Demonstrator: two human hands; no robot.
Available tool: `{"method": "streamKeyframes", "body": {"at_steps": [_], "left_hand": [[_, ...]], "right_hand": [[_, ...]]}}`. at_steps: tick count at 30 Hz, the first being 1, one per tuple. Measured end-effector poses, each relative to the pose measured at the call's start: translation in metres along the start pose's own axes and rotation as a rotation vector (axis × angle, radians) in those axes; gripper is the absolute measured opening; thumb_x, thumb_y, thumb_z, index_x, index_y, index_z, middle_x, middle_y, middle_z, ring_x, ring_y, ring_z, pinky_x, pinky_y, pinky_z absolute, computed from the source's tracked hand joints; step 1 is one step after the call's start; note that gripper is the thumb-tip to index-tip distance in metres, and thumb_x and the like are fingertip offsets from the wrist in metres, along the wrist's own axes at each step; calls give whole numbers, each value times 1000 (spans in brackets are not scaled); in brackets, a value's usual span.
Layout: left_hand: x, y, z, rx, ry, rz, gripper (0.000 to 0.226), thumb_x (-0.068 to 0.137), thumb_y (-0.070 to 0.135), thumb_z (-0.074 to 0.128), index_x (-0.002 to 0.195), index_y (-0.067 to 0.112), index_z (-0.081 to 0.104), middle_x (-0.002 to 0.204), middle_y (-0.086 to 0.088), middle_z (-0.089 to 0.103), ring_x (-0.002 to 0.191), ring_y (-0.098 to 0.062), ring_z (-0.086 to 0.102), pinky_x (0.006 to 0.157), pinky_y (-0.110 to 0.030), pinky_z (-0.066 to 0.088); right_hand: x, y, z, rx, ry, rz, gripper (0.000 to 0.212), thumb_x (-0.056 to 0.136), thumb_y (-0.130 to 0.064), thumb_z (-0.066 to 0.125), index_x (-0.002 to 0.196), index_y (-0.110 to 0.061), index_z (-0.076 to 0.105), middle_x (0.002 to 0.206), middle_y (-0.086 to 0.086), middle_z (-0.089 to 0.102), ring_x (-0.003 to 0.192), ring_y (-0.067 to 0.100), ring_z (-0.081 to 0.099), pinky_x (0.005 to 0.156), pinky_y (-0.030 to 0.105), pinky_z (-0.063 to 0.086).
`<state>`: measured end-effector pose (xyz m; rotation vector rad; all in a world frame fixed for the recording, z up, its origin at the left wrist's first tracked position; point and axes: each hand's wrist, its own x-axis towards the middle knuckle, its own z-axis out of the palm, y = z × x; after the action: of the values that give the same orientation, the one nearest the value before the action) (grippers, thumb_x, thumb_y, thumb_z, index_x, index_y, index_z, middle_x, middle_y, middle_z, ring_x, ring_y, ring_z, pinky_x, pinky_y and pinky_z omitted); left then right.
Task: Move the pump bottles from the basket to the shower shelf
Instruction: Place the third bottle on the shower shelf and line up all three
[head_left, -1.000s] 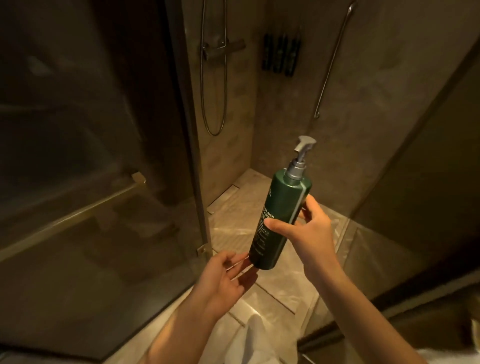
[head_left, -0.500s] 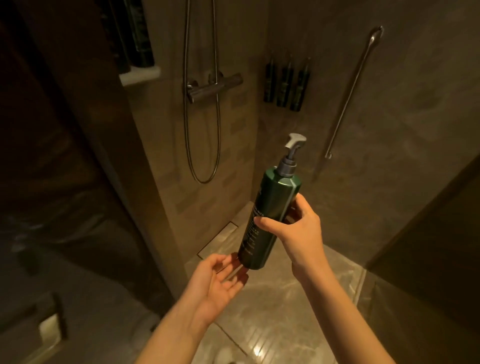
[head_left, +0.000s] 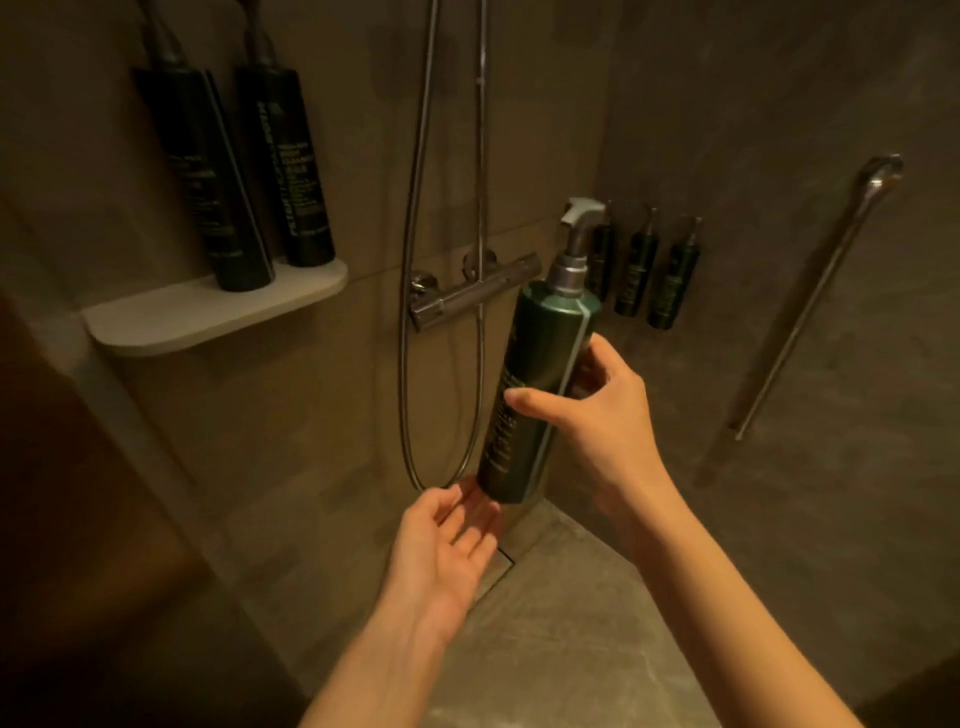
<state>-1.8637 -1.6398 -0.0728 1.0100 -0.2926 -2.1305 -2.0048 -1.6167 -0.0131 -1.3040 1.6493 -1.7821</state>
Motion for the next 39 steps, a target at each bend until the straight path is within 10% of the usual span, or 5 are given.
{"method": "streamKeyframes", "body": {"at_steps": [12,21,35,39], "left_hand": [[62,75,40,-320,101,391,30,89,12,44,109,-2,61,117,-23,63,104,-35,59,95,-45,44],[31,108,67,-470,214,773,33,89,13,43,114,0,61,114,-22,67,105,-35,62,86,-44,49],[22,187,35,294,770,1185,50,87,18,61,134,29,46,105,11,64,95,-5,63,64,-12,53],[41,195,26,439,980,1230,61,85,14,64,140,25,40,128,-2,57,114,-15,56,99,-36,48]], "right_hand": [[171,7,75,224,-534,-117,56,55,-23,87,101,-39,61,99,-27,68,92,-10,62,66,6,49],[220,-57,136,388,-943,-238,69,58,-22,86,120,-28,58,109,-13,69,98,-2,64,75,18,54],[188,-110,254,378,-1017,-326,83,64,-21,83,136,-21,43,126,-2,59,117,16,55,98,42,48],[184,-104,278,358,-990,-340,85,66,-17,83,139,-21,40,128,0,58,118,17,54,94,35,46]]}}
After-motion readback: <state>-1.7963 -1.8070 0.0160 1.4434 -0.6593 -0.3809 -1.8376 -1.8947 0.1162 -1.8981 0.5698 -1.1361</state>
